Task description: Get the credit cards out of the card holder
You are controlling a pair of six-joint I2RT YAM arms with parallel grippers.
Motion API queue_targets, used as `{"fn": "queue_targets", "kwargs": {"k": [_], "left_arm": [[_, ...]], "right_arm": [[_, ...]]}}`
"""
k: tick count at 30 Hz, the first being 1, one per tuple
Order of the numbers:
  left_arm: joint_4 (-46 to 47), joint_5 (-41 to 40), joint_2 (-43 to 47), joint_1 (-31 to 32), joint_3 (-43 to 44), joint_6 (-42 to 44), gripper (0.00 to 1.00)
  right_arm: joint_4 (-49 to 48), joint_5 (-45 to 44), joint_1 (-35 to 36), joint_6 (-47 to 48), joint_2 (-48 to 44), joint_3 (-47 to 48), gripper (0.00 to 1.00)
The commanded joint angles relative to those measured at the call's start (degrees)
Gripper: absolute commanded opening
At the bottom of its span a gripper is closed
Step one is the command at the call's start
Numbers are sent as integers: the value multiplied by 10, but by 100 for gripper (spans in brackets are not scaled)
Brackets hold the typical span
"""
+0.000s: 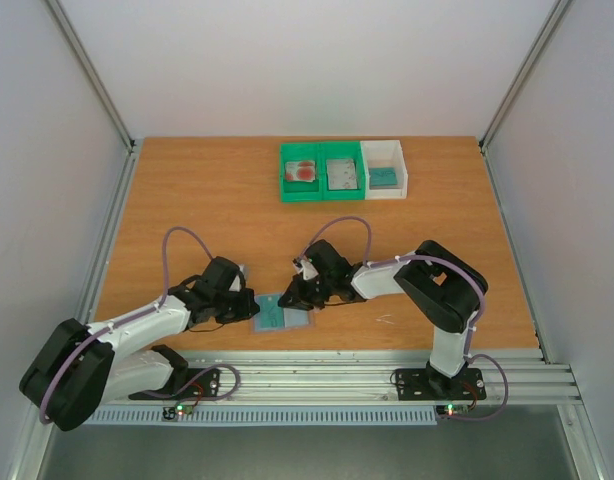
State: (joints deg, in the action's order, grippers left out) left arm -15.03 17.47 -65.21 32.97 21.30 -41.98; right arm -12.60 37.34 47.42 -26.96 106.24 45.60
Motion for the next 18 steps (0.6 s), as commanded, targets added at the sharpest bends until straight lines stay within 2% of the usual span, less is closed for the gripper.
{"fn": "queue_targets", "kwargs": {"k": [1,6,11,18], "left_arm": [[22,-6,-11,0,-14,4,0],[23,-6,-12,0,-15,4,1],[25,-7,-16,0,-16,3,1],[25,-14,-17,-1,-18,0,5]], "right_arm": [[-48,17,5,-8,12,-6,11],[-51,18,5,-7,11,-9,11],[-68,20,3,-11,8,-16,1],[-64,6,-6,-12,-17,-34,1]]}}
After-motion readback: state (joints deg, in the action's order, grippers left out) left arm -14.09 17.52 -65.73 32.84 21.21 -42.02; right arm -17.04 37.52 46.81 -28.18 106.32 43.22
